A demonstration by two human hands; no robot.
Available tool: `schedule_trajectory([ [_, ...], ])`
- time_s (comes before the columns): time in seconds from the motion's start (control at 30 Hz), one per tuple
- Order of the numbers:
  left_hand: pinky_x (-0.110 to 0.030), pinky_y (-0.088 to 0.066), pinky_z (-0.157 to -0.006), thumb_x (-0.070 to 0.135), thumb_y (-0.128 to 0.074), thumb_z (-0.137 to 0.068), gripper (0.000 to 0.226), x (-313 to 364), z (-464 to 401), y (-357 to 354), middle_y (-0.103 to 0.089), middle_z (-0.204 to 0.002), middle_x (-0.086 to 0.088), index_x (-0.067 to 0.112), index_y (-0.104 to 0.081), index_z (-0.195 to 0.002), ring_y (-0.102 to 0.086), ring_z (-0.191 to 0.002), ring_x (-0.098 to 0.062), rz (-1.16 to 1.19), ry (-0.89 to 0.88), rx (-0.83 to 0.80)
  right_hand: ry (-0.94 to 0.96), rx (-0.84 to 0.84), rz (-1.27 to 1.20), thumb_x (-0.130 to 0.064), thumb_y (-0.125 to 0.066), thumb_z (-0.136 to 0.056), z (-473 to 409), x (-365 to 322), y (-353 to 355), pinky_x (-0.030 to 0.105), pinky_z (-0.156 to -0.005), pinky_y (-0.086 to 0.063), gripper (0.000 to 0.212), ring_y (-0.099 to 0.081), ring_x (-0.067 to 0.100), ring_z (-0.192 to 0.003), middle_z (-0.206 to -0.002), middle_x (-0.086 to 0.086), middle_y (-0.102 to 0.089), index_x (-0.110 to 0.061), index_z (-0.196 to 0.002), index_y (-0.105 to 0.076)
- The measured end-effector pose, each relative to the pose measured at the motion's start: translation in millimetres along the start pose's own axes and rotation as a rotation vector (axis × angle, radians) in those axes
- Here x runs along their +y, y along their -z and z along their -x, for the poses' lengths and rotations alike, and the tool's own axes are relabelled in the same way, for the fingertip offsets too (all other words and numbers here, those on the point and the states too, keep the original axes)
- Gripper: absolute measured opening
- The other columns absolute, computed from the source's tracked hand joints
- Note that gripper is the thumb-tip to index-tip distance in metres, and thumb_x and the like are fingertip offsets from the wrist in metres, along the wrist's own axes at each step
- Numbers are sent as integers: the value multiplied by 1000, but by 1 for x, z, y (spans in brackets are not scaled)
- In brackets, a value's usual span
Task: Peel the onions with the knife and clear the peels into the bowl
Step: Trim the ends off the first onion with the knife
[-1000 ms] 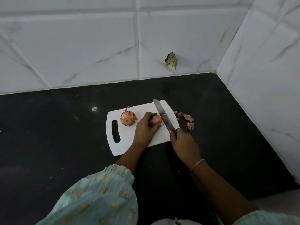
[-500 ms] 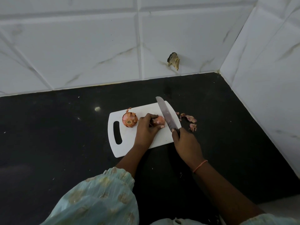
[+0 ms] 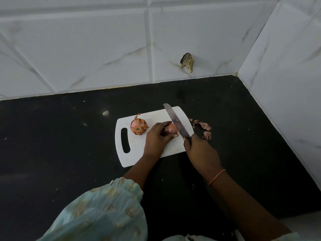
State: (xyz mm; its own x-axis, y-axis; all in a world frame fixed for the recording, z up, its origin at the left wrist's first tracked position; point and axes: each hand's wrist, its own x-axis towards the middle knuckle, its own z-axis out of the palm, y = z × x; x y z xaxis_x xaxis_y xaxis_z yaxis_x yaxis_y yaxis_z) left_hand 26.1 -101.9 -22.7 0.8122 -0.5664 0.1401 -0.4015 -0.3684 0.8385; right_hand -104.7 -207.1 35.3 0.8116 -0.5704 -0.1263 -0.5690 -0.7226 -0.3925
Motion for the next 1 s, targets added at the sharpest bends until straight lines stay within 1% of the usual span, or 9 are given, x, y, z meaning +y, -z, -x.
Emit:
schedule_trajectory([
  [0.17, -1, -41, -84, 25, -80, -82, 52, 1, 0, -1, -66, -119, 1, 15, -62, -130, -54, -96, 0, -1, 2, 10, -1, -28, 173, -39, -30, -105, -8, -15, 6, 36, -61, -52, 33, -60, 16, -67, -77, -1, -60, -14, -107, -52],
  [0.3, -2, -41, -87, 25, -81, -81, 53, -1, 0, -2, -65, -121, 0, 16, -62, -130, -56, -102, -3, -7, -18, 7, -12, -90, 312, -28, -38, -104, -7, -22, 1, 28, -48, -32, 20, -50, 15, -62, -78, -1, -55, -11, -114, -44],
  [0.4, -4, -42, -87, 24, -82, -79, 53, -1, 0, -3, -66, -119, -1, 15, -63, -128, -57, -103, -7, -9, -49, 2, 18, -76, 377, -22, -37, -104, -11, -18, 1, 29, -55, -38, 21, -60, 16, -69, -86, 0, -64, -9, -116, -47],
  [0.5, -5, -42, -87, 24, -81, -80, 52, 0, 0, -2, -65, -120, -1, 15, -63, -128, -58, -104, -10, -21, -50, 0, 19, -96, 342, -21, -36, -104, -20, -22, 2, 30, -59, -40, 20, -66, 18, -77, -91, 2, -67, -8, -116, -47],
  [0.57, -5, -42, -87, 24, -82, -80, 52, 0, 0, -2, -65, -120, -1, 16, -63, -127, -56, -104, -7, -8, -54, -10, 10, -95, 320, -23, -35, -105, -17, -19, 0, 29, -55, -40, 21, -61, 17, -70, -86, 1, -63, -9, -116, -47],
  [0.67, -4, -41, -87, 25, -83, -79, 52, -1, 0, -2, -64, -119, 2, 18, -63, -126, -55, -103, -3, 17, -44, -11, -8, -63, 332, -25, -33, -106, -9, -13, -5, 27, -47, -31, 22, -50, 14, -61, -75, -2, -52, -10, -114, -46],
  [0.73, -4, -42, -87, 26, -82, -79, 52, -1, 0, -2, -64, -120, 1, 17, -63, -126, -55, -103, -5, 15, -33, -8, 2, -51, 328, -26, -33, -106, -15, -15, -8, 29, -52, -35, 24, -57, 16, -64, -76, -2, -53, -9, -114, -48],
  [0.83, -6, -44, -88, 27, -82, -79, 52, -3, -1, -2, -64, -121, 1, 16, -63, -127, -57, -106, -7, 12, -31, -8, -7, -82, 294, -27, -33, -106, -22, -16, -11, 30, -57, -37, 26, -66, 18, -77, -89, 3, -65, -8, -115, -48],
  [1.0, -10, -47, -88, 28, -84, -77, 52, -4, -1, -2, -63, -119, 3, 17, -63, -124, -58, -105, -7, 40, -25, 4, -32, -93, 241, -37, -28, -107, 3, 3, -22, 34, -63, -52, 33, -65, 16, -74, -87, 1, -65, -12, -117, -47],
])
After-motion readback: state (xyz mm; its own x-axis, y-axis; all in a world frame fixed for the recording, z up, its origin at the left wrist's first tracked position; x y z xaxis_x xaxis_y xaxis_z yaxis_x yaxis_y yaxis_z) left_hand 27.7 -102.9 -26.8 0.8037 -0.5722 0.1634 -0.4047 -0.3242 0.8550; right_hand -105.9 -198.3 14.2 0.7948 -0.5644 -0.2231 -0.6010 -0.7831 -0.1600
